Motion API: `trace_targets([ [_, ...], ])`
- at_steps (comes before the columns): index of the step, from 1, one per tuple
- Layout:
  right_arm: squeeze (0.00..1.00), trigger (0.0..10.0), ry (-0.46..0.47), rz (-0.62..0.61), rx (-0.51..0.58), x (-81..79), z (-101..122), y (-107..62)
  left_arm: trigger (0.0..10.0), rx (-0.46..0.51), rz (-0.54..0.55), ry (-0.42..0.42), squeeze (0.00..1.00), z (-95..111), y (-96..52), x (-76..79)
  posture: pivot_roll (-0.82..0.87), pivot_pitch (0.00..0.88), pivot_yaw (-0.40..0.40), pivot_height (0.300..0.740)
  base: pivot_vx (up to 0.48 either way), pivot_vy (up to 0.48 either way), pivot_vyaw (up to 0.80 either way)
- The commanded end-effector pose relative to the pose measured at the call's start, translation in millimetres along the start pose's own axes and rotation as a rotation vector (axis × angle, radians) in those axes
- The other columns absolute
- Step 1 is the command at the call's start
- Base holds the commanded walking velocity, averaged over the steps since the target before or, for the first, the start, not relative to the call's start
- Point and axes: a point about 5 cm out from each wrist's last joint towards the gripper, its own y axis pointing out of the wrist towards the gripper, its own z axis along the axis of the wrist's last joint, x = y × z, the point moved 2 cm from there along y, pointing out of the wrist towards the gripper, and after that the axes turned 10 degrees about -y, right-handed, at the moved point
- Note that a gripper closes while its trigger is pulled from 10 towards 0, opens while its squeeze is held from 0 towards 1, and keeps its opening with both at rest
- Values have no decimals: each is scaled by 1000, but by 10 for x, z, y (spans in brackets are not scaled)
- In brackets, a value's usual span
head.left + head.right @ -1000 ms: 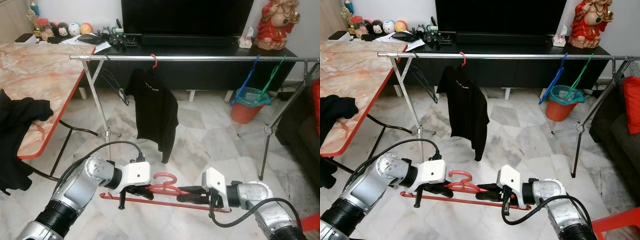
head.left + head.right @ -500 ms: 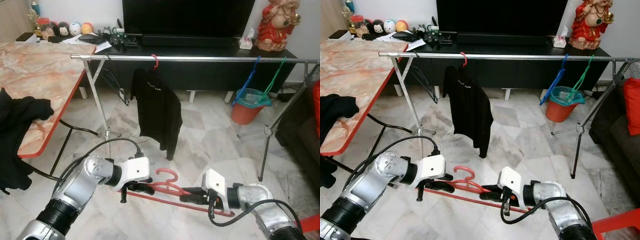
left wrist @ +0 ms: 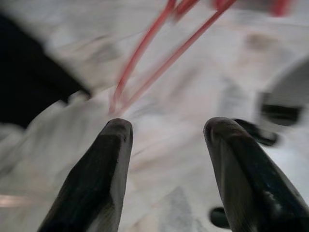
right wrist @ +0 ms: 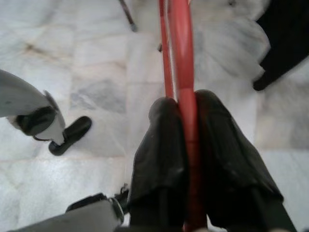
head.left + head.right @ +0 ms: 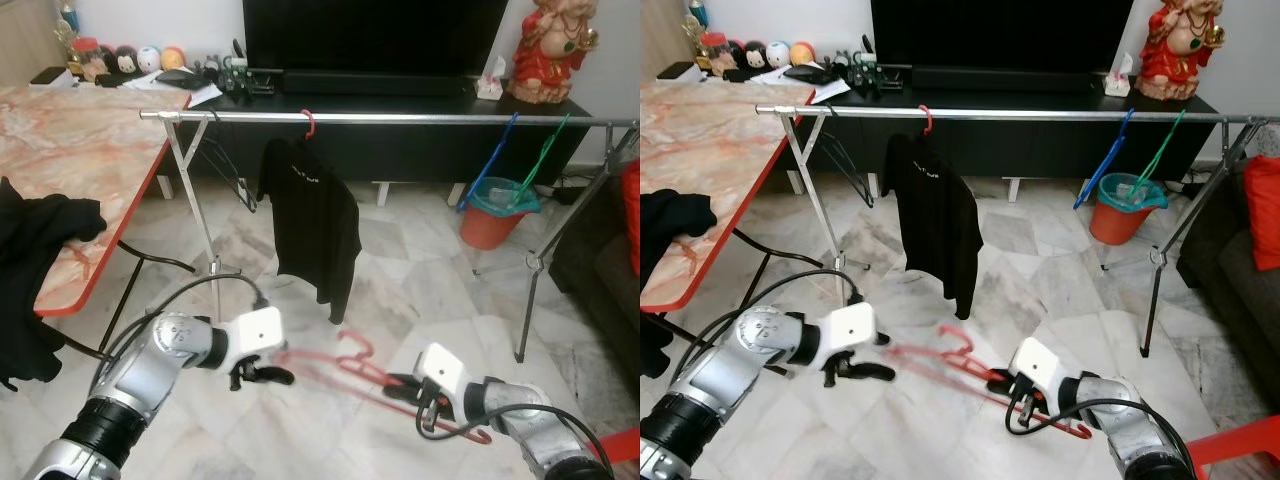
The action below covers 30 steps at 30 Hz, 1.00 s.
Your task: Hang hanger
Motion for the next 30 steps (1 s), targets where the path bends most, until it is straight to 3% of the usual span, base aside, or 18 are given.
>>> trace_targets([
  [1,0,0,91,-160,-45,119,-80,0,10000,-17,117,-49,0,-175,53,-49,-110,0,-56,740,0,0,0],
  [3,0,0,118,-196,-58,129,-108,6,10000,-17,155,-63,0,-216,71,-65,-110,0,-56,740,0,0,0],
  [6,0,0,370,-411,-57,158,-218,32,10000,-49,336,-264,0,-545,174,-62,-108,0,-50,740,0,0,0],
  [7,0,0,370,-411,-57,158,-218,32,10000,-49,336,-264,0,-545,174,-62,-108,0,-50,740,0,0,0],
  [9,0,0,503,-506,-59,119,-287,50,10000,-109,410,-362,0,-775,230,30,-106,0,-46,740,0,0,0],
  [14,0,0,588,-635,-88,5,-365,97,10000,-251,515,-551,0,-1253,294,360,-113,0,-38,740,0,0,0],
  [17,0,0,627,-670,-83,-12,-375,101,10000,-277,539,-609,0,-1361,294,457,-111,0,-36,740,0,0,0],
  [18,0,353,650,-684,-79,-30,-377,111,10000,-291,557,-659,0,-1430,289,519,-110,0,-33,740,0,0,0],
  [19,0,4824,664,-689,-73,-46,-373,122,10000,-303,572,-704,0,-1484,282,569,-110,0,-33,740,0,0,0],
  [20,0,10000,665,-695,-70,-61,-366,133,10000,-320,585,-742,0,-1547,270,630,-110,0,-29,740,0,0,0],
  [26,0,10000,708,-825,4,34,-309,74,10000,-385,617,-917,0,-1825,194,966,-126,0,-15,740,0,0,0],
  [30,0,10000,714,-898,24,92,-312,10,10000,-412,635,-958,0,-1888,171,1042,-124,0,-16,740,0,0,0],
])
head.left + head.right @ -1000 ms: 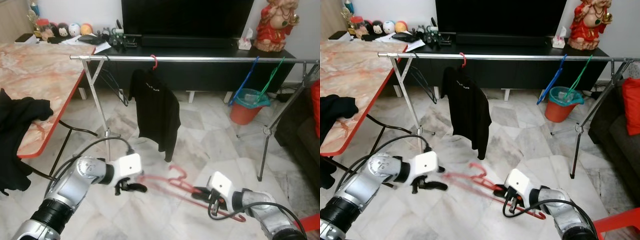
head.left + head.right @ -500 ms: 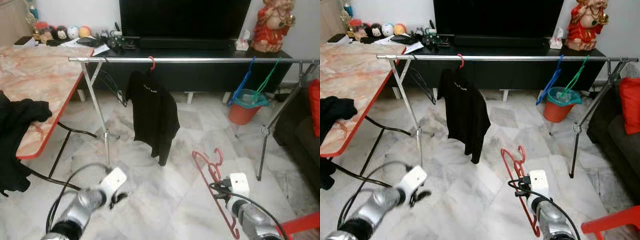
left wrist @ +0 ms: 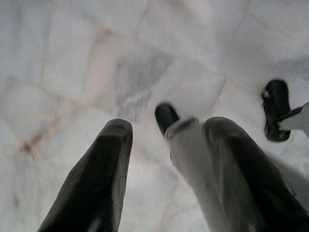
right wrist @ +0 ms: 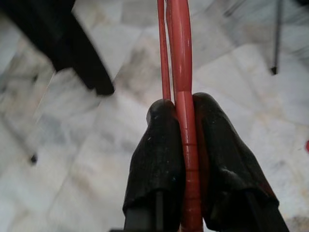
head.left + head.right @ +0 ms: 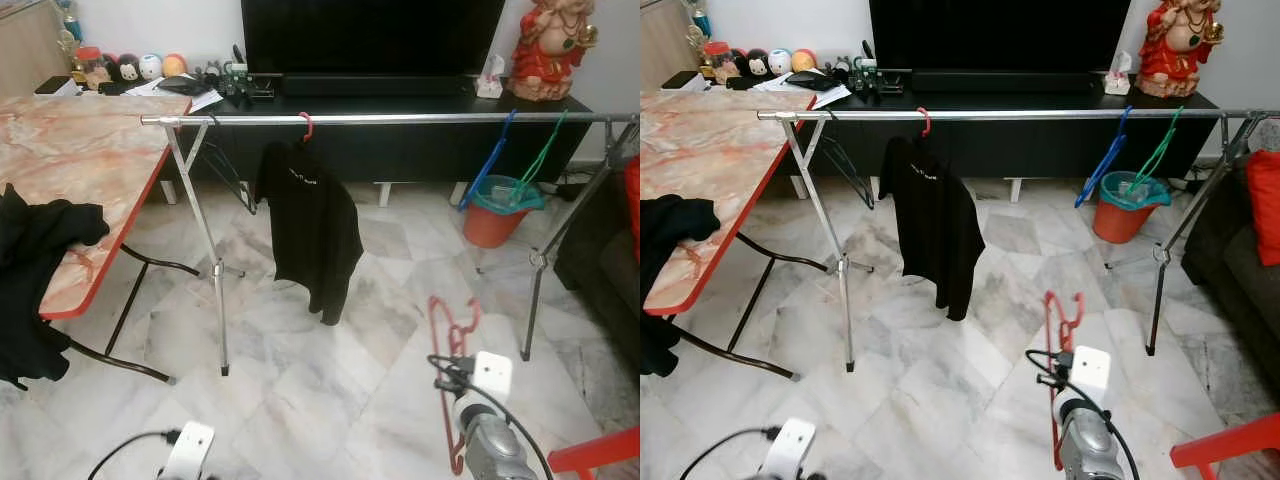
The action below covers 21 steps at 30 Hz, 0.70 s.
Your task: Hang hanger
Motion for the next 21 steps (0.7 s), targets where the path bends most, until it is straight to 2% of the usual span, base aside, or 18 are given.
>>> trace_targets([
  [1,0,10000,18,-26,36,35,57,1,10000,-3,12,-28,0,-4,1,-8,-124,0,-16,740,0,0,0],
  [7,0,10000,26,-18,79,-26,144,14,10000,2,16,-33,0,0,4,-4,-127,0,-17,740,219,0,0],
  [11,0,10000,18,-13,66,-68,111,9,10000,7,8,-16,0,32,5,-9,-126,0,-19,740,295,0,0],
  [21,0,10000,-19,23,67,-121,97,0,10000,-25,10,-23,0,-135,-1,39,-125,0,-22,740,313,0,0],
])
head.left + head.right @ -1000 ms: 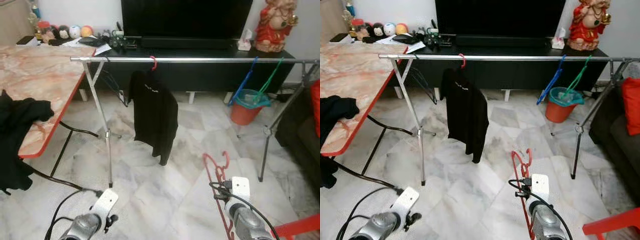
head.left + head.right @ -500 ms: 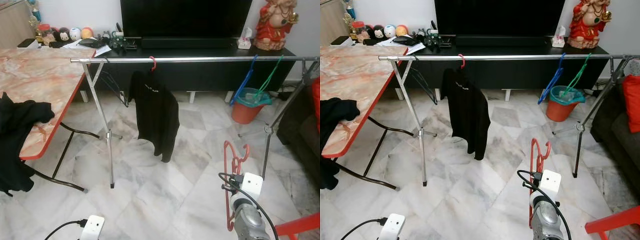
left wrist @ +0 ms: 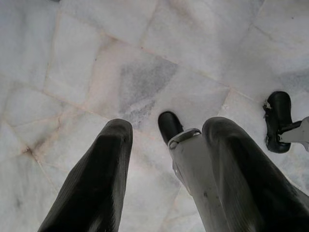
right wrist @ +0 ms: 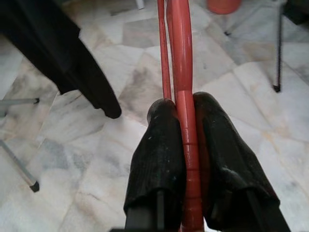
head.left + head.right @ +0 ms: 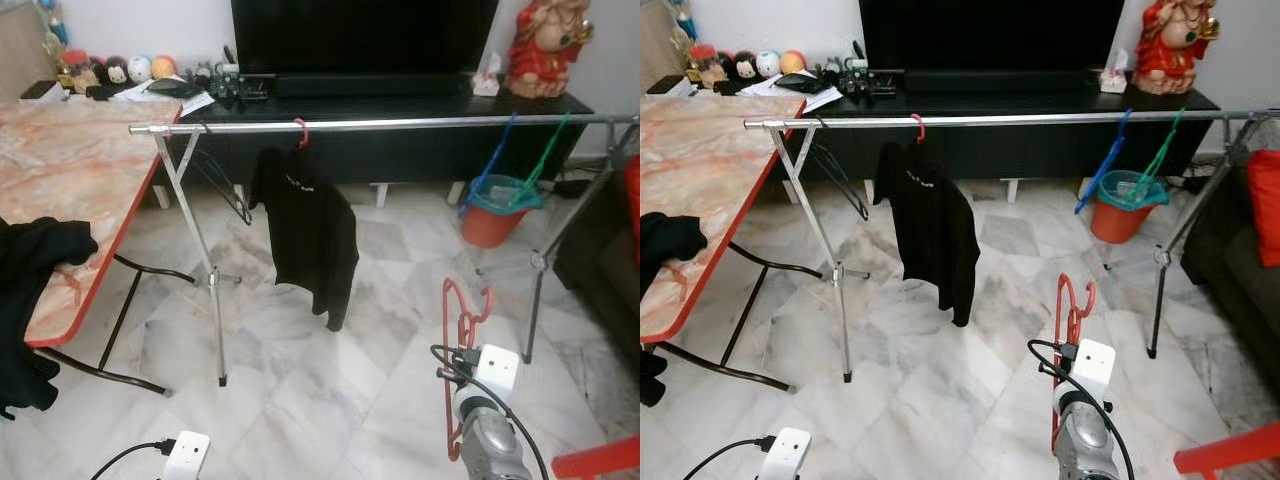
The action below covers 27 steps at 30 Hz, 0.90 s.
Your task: Hang hanger
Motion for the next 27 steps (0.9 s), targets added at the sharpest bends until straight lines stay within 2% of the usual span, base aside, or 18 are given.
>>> trace_targets([
  [1,0,10000,-18,15,14,-17,28,5,10000,-27,7,13,0,-100,-8,-3,-125,0,-22,740,322,0,0],
  [5,0,10000,-28,20,37,-26,63,8,10000,-42,11,14,0,-159,-17,-19,-125,0,-22,740,322,0,672],
  [27,0,10000,-46,31,45,-48,129,40,10000,-69,24,23,0,-269,-60,-159,-123,0,-27,740,328,0,0],
])
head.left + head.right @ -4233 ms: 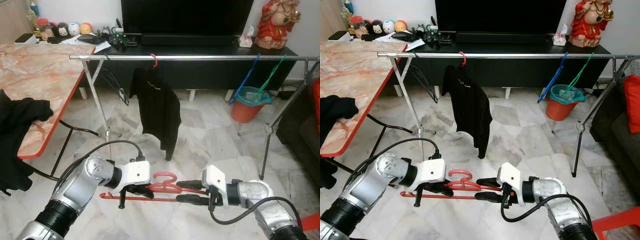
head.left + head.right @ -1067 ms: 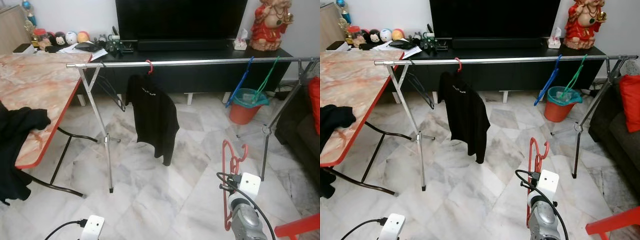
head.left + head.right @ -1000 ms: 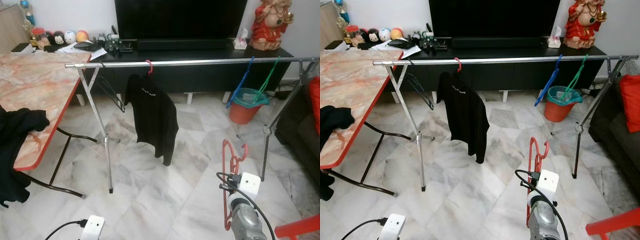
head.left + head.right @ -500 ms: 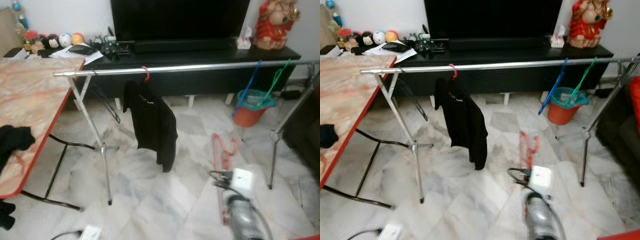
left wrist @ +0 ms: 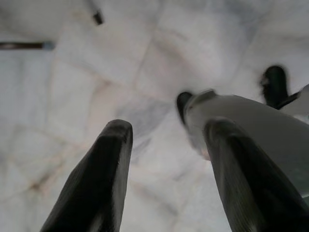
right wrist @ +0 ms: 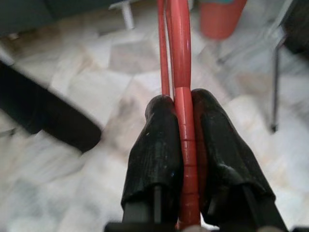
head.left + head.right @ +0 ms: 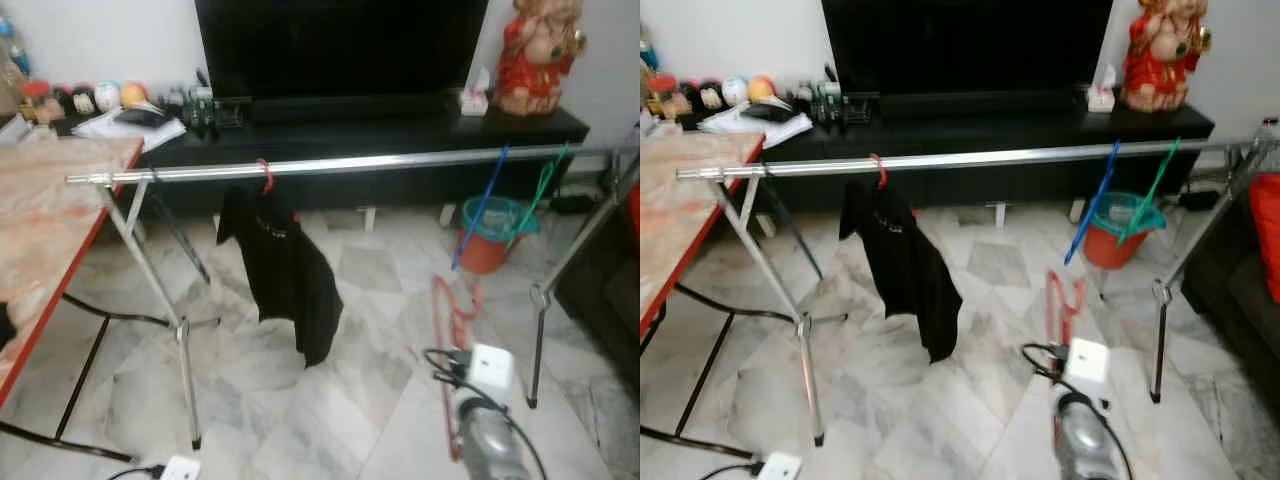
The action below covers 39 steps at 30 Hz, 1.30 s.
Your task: Hang hanger
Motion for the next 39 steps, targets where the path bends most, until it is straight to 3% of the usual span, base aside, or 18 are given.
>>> trace_targets([
  [1,0,10000,7,41,36,-147,121,37,10000,-8,26,11,0,-21,-22,-112,-125,0,-27,740,330,0,0],
  [8,0,10000,-44,90,50,-207,159,46,10000,-5,22,10,0,-11,-21,-109,-128,0,-27,740,330,0,81],
  [10,0,10000,-45,91,48,-208,159,48,10000,-3,18,11,0,-1,-13,-77,-128,0,-27,740,330,0,800],
  [12,0,10000,-20,88,28,-209,135,50,10000,2,-3,13,0,36,14,52,-127,0,-29,740,330,0,0],
  [17,0,10000,-21,85,14,-205,117,50,10000,3,-15,19,0,47,28,133,-127,0,-28,740,329,0,0],
  [29,0,10000,-25,53,85,-166,227,58,10000,14,-10,33,0,85,27,114,-126,0,-30,740,314,0,0],
  [39,0,10000,-53,11,162,-136,212,-34,10000,12,-18,64,0,94,29,124,-127,0,-29,740,0,0,0],
])
